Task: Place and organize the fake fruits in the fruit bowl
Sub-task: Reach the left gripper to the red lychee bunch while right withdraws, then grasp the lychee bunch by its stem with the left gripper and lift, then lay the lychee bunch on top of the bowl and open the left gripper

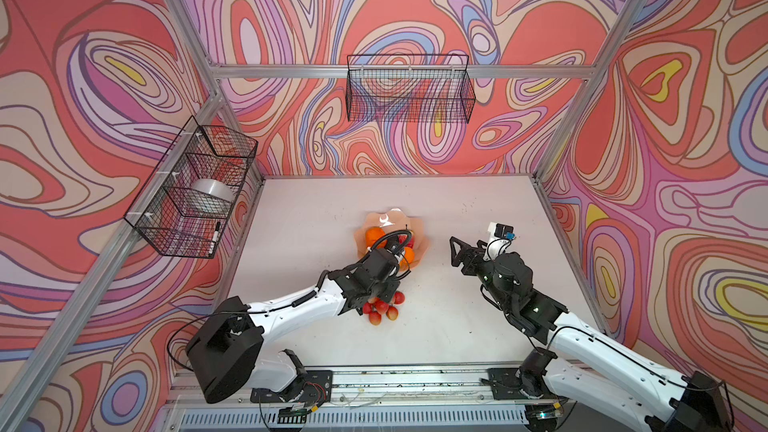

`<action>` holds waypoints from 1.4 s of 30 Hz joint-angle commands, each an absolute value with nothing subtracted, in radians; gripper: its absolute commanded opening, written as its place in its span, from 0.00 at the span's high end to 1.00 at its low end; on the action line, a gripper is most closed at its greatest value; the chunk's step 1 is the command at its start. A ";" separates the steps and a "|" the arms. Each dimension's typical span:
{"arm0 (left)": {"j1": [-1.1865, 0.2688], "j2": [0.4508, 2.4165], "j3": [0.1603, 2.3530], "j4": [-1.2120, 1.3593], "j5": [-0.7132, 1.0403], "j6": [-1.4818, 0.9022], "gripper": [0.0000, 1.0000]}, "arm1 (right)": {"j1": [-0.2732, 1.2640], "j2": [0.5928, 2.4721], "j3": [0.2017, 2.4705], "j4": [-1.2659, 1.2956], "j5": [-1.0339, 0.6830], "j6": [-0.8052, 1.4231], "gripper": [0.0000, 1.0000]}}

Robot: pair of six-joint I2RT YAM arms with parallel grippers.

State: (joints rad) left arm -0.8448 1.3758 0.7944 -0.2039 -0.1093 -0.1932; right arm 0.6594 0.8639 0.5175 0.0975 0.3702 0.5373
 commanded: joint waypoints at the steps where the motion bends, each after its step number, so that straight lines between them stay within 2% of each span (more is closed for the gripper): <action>1: -0.848 1.333 0.804 -0.238 -0.124 -0.211 0.93 | 0.652 0.856 0.498 0.110 0.373 0.542 0.03; 4: -0.850 1.299 0.796 -0.257 -0.127 -0.222 1.00 | 0.651 0.866 0.497 0.122 0.369 0.548 0.03; 11: -0.850 1.126 0.785 -0.372 -0.121 -0.262 1.00 | 0.649 0.881 0.495 0.130 0.366 0.559 0.03; 15: -0.848 0.987 0.795 -0.314 -0.055 -0.276 1.00 | 0.646 0.897 0.504 0.127 0.363 0.564 0.03; 18: -0.834 0.964 0.830 -0.235 -0.018 -0.266 1.00 | 0.644 0.908 0.515 0.122 0.349 0.567 0.02; 24: -0.712 1.103 0.934 -0.055 0.162 -0.265 1.00 | 0.643 0.894 0.542 0.082 0.329 0.578 0.02; 30: -0.612 1.271 1.010 0.164 0.240 -0.286 1.00 | 0.642 0.812 0.545 -0.003 0.361 0.586 0.02; 34: -0.559 1.416 1.055 0.222 0.265 -0.307 1.00 | 0.641 0.770 0.544 -0.052 0.377 0.588 0.02; 42: -0.430 1.602 1.015 0.424 0.406 -0.508 1.00 | 0.638 0.762 0.554 -0.089 0.387 0.581 0.02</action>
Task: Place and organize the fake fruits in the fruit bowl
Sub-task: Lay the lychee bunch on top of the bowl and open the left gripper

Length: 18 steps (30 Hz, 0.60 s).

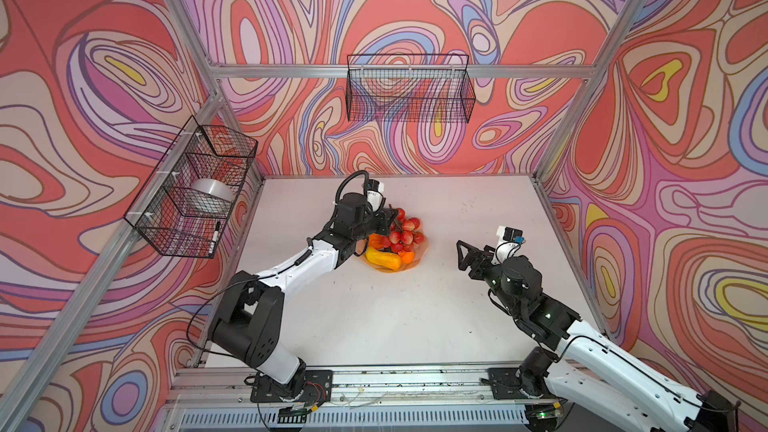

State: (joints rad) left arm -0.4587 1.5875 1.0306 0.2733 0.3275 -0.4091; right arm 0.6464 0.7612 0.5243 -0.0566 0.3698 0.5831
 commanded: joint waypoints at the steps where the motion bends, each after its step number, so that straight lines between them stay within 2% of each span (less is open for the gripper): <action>1: -0.427 1.611 1.011 0.425 0.399 -0.508 1.00 | 0.638 0.767 0.555 -0.089 0.386 0.580 0.02; 3: -0.426 1.625 1.014 0.400 0.387 -0.494 1.00 | 0.638 0.783 0.564 -0.084 0.384 0.575 0.02; 4: -0.426 1.630 1.015 0.385 0.382 -0.490 0.95 | 0.639 0.791 0.567 -0.082 0.384 0.573 0.02; 8: -0.422 1.636 1.009 0.329 0.347 -0.486 0.47 | 0.639 0.823 0.578 -0.068 0.384 0.566 0.02; 10: -0.422 1.622 1.004 0.297 0.314 -0.479 0.37 | 0.637 0.835 0.583 -0.057 0.384 0.561 0.02; 11: -0.422 1.607 0.994 0.293 0.292 -0.476 0.28 | 0.636 0.842 0.588 -0.053 0.385 0.557 0.02; 13: -0.422 1.574 0.969 0.296 0.246 -0.467 0.02 | 0.629 0.865 0.608 -0.056 0.374 0.539 0.02; 18: -0.423 1.436 0.915 0.286 0.098 -0.399 0.00 | 0.528 0.989 0.711 -0.094 0.297 0.494 0.02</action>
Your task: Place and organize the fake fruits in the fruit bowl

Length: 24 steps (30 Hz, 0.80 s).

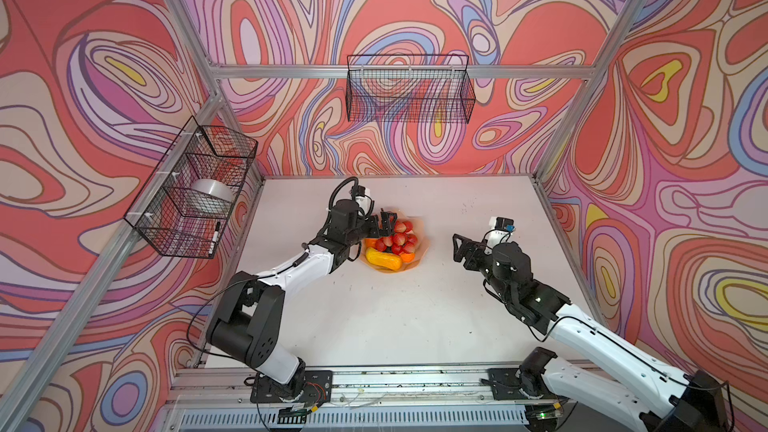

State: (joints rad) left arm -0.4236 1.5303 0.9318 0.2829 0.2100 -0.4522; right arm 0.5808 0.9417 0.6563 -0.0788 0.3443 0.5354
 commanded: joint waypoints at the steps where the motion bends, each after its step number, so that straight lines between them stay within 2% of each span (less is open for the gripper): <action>1: -0.423 1.391 0.898 0.285 0.054 -0.369 0.00 | 0.486 1.022 0.731 -0.095 0.265 0.489 0.01; 3: -0.423 1.298 0.855 0.279 -0.073 -0.291 0.00 | 0.380 1.093 0.758 -0.088 0.204 0.484 0.02; 6: -0.422 1.154 0.692 0.381 -0.322 -0.119 0.00 | 0.243 1.213 0.794 -0.091 0.225 0.484 0.02; 9: -0.406 1.086 0.479 0.572 -0.480 0.088 0.00 | 0.178 1.288 0.763 -0.005 0.346 0.416 0.02; 11: -0.369 1.082 0.413 0.577 -0.530 0.091 0.00 | 0.172 1.330 0.706 0.113 0.463 0.317 0.01; 16: -0.246 1.184 0.266 0.725 -0.432 -0.014 0.00 | 0.148 1.403 0.522 0.497 0.566 0.134 0.02; 19: -0.200 1.249 0.183 0.955 -0.345 0.025 0.00 | 0.123 1.484 0.433 0.752 0.506 0.101 0.02; 24: -0.130 1.389 0.227 1.033 -0.289 0.038 0.00 | 0.102 1.618 0.416 0.989 0.365 0.016 0.02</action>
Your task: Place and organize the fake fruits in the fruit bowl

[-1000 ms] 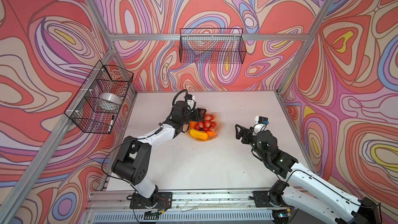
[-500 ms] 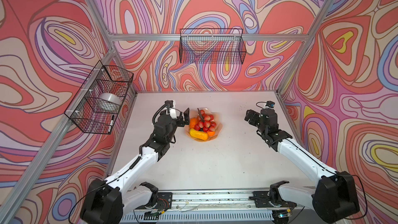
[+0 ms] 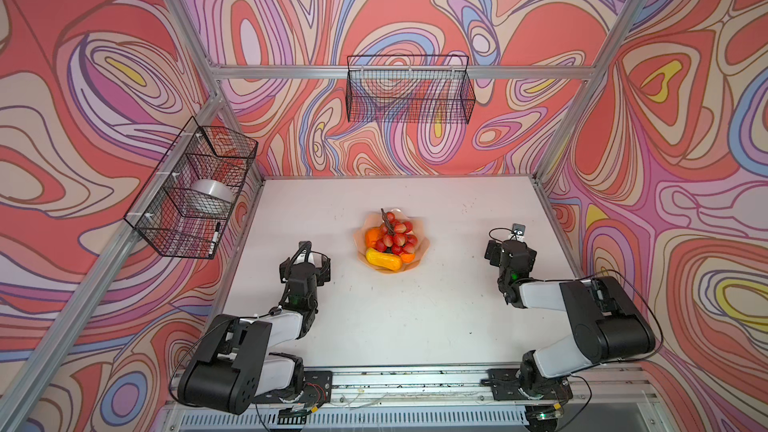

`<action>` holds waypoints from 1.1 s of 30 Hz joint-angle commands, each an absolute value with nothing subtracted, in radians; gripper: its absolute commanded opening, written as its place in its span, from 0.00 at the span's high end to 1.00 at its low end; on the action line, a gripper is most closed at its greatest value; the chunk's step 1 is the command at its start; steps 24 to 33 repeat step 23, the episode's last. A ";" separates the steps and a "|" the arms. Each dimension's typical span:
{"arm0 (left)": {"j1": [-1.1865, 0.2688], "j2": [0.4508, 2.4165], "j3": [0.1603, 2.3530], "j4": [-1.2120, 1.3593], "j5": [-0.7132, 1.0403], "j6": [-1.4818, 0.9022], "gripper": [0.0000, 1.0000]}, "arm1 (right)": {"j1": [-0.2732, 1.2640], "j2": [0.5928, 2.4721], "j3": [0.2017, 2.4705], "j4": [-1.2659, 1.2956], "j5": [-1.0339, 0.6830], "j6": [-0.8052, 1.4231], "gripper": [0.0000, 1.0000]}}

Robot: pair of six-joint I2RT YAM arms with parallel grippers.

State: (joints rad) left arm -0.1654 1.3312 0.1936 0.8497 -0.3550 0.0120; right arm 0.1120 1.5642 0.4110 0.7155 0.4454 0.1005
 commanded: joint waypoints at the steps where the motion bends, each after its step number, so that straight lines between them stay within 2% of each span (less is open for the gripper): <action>1: -0.109 1.464 0.227 1.104 -0.282 0.014 0.00 | 0.100 1.668 0.417 1.044 0.340 -0.001 0.02; 3: -0.079 1.612 0.223 1.310 -0.257 0.019 0.00 | 0.085 1.656 0.427 0.990 0.298 0.019 0.02; 5: -0.075 1.492 0.240 1.076 -0.253 -0.023 0.00 | 0.075 1.704 0.399 1.083 0.280 0.013 0.02; 6: -0.060 1.497 0.253 1.070 -0.267 -0.040 0.00 | 0.079 1.740 0.392 1.172 0.287 -0.013 0.02; 8: -0.041 1.563 0.285 1.101 -0.257 -0.042 0.00 | 0.071 1.710 0.441 1.001 0.245 0.011 0.02; 10: -0.040 1.516 0.374 0.839 -0.265 -0.071 0.00 | 0.066 1.712 0.448 1.000 0.245 0.017 0.02; 12: -0.041 1.555 0.346 0.975 -0.273 -0.050 0.00 | 0.065 1.721 0.437 1.041 0.258 0.009 0.02; 14: -0.042 1.523 0.375 0.857 -0.266 -0.065 0.00 | 0.065 1.719 0.438 1.034 0.258 0.010 0.02; 16: -0.041 1.550 0.353 0.955 -0.266 -0.050 0.00 | 0.066 1.716 0.434 1.040 0.263 0.008 0.02; 19: -0.041 1.540 0.378 0.883 -0.178 -0.019 0.00 | 0.058 1.722 0.461 0.988 0.226 0.020 0.02; 22: -0.041 1.544 0.369 0.912 -0.181 -0.023 0.00 | 0.048 1.715 0.443 1.021 0.196 0.004 0.02; 23: -0.041 1.541 0.372 0.895 -0.178 -0.020 0.00 | 0.050 1.712 0.428 1.041 0.132 -0.017 0.02; 33: -0.041 1.541 0.372 0.895 -0.178 -0.020 0.00 | 0.050 1.712 0.428 1.041 0.132 -0.017 0.02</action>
